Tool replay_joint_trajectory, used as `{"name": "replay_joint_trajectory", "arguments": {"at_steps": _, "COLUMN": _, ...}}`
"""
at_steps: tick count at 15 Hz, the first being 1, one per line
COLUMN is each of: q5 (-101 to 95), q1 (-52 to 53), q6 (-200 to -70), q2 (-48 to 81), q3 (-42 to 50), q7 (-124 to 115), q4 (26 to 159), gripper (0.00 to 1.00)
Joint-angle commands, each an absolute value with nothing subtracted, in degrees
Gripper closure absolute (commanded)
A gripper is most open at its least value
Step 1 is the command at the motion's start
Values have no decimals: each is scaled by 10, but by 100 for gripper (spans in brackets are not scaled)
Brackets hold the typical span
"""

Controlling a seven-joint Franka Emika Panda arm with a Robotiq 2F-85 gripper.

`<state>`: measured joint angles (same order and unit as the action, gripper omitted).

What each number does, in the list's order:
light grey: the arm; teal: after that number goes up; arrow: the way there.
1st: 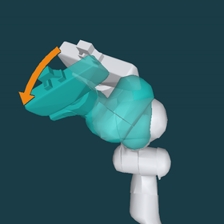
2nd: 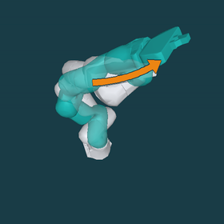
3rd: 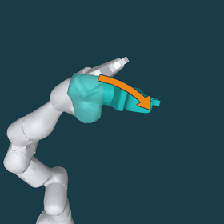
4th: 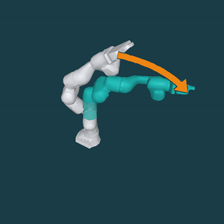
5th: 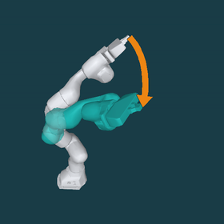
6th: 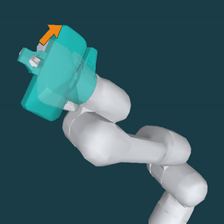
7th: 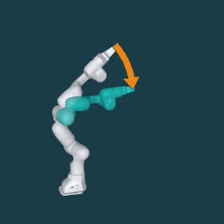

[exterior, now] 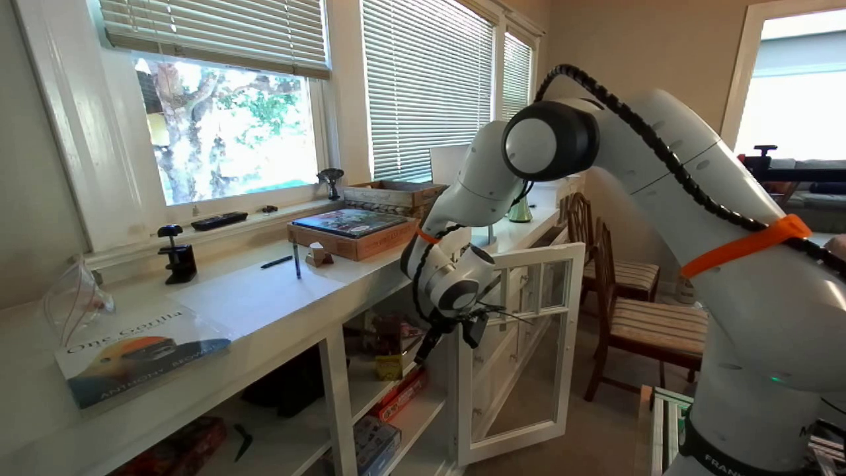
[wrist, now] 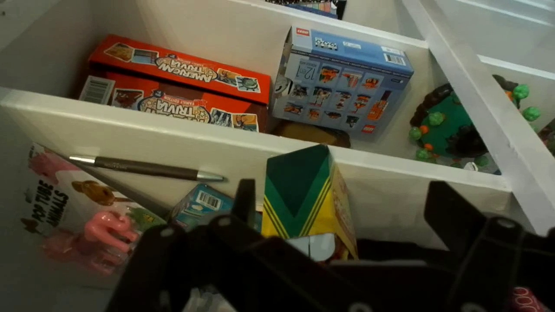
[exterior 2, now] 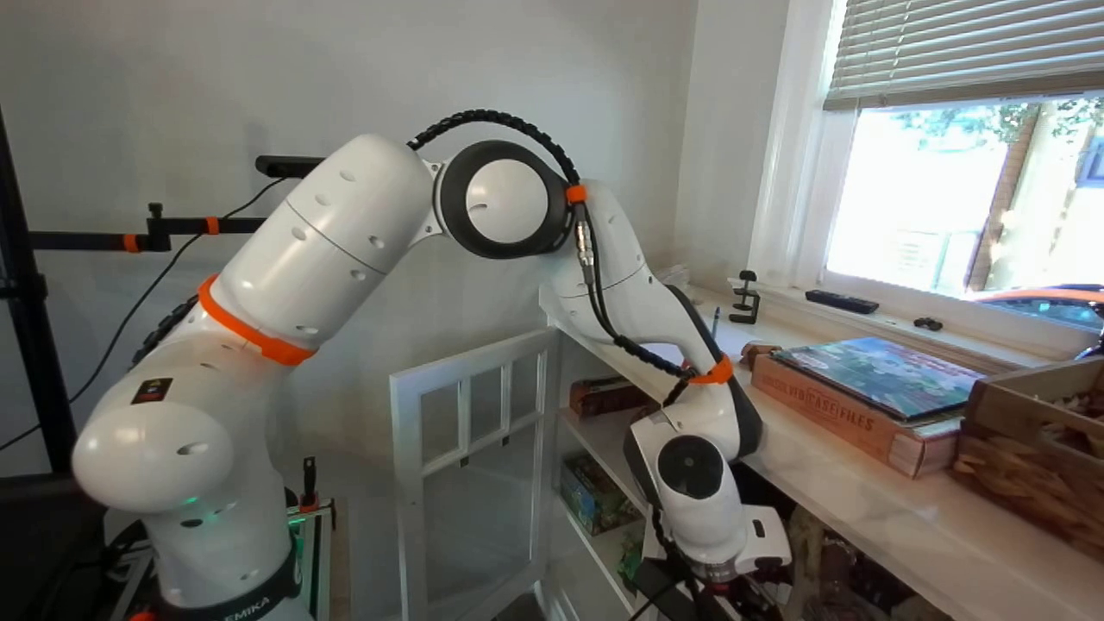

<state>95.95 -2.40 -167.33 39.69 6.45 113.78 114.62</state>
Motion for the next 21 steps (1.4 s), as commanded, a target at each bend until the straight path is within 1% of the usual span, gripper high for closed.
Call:
{"name": "replay_joint_trajectory", "arguments": {"at_steps": 1, "q5": 900, "q1": -16, "q6": -1684, "q2": 422, "q3": 70, "q7": 1043, "q4": 1139, "gripper": 0}}
{"name": "replay_joint_trajectory", "arguments": {"at_steps": 10, "q5": 824, "q1": 13, "q6": -1742, "q2": 496, "q3": 100, "q7": 875, "q4": 1076, "gripper": 0}}
{"name": "replay_joint_trajectory", "arguments": {"at_steps": 21, "q5": 735, "q1": 29, "q6": -1683, "q2": 507, "q3": 133, "q7": 732, "q4": 1066, "gripper": 0}}
